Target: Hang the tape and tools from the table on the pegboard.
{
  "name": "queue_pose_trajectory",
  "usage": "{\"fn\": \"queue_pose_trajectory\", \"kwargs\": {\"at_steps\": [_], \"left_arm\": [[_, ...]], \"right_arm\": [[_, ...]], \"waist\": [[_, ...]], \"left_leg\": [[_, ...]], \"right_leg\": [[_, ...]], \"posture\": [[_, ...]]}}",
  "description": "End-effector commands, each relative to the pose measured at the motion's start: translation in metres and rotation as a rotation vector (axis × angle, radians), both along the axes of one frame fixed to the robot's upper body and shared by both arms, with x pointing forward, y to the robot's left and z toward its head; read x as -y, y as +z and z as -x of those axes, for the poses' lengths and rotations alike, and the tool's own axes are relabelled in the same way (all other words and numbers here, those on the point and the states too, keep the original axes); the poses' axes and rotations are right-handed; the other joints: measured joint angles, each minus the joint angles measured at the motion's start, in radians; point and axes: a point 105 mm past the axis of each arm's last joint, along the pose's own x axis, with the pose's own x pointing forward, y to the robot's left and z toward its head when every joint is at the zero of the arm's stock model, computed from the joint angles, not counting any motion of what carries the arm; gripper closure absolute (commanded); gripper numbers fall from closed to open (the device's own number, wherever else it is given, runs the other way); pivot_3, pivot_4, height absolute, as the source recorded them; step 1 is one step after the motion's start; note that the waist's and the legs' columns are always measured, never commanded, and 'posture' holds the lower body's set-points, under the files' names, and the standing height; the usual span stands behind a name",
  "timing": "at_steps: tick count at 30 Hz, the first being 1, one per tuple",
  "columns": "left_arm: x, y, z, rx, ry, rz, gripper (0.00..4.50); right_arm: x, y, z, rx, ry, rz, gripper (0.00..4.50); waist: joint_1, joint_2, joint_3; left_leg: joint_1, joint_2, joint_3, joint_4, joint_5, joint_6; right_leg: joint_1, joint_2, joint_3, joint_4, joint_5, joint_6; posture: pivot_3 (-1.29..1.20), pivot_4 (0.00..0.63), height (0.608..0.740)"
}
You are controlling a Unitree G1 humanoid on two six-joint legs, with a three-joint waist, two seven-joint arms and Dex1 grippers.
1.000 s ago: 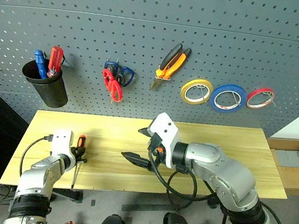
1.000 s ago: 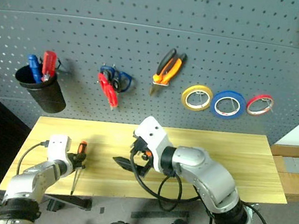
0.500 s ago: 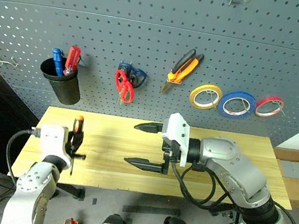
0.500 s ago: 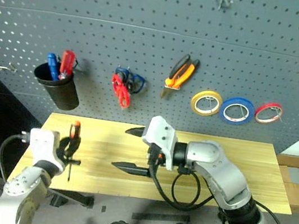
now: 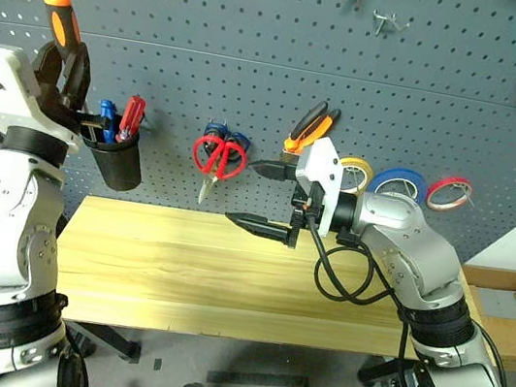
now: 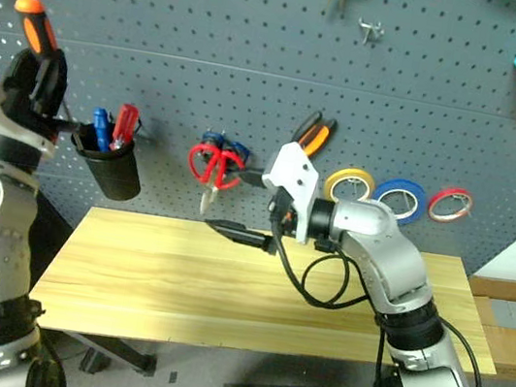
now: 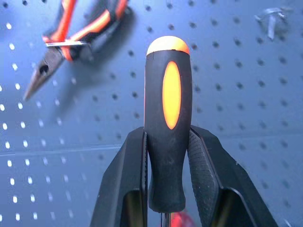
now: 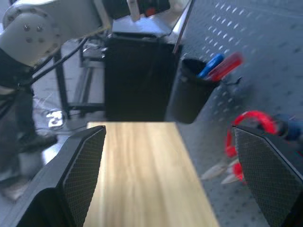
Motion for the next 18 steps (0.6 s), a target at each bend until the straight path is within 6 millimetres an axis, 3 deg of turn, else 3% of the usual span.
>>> {"fn": "queue_pose_trajectory", "kwargs": {"at_steps": [1,9,15,18], "left_arm": [[-0.006,0.011,-0.009,0.052,0.013,-0.025,3.63],[-0.014,0.009,-0.039,0.084,0.032,0.000,3.63],[-0.022,0.017,-0.038,0.127,0.047,0.038,3.63],[-0.025,0.007,-0.038,0.098,0.062,0.020,3.63]], "right_arm": [[0.001,0.017,-0.001,0.068,-0.022,-0.042,0.00],[0.001,0.019,0.001,0.077,-0.044,-0.051,0.00],[0.005,0.017,0.005,0.068,-0.055,-0.036,0.00],[0.005,0.016,0.006,0.064,-0.053,-0.028,0.00]], "waist": [[-0.001,0.000,-0.001],[-0.005,0.000,-0.002],[-0.022,0.000,-0.002],[-0.032,0.000,-0.002]], "left_leg": [[0.000,0.000,0.000,0.000,0.000,0.000],[0.000,0.000,0.000,0.000,0.001,-0.001],[0.000,0.000,0.000,0.000,0.001,-0.001],[0.000,0.000,0.000,0.001,0.000,-0.001]], "right_leg": [[0.000,0.000,0.000,0.000,0.000,0.000],[0.000,0.000,0.000,0.001,0.001,-0.001],[-0.001,0.000,0.001,0.001,0.001,-0.001],[-0.001,0.000,0.001,0.003,0.001,-0.001]], "posture": [[0.00,0.038,0.740],[-0.05,0.046,0.740],[-0.07,0.053,0.740],[-0.08,0.055,0.740]]}}
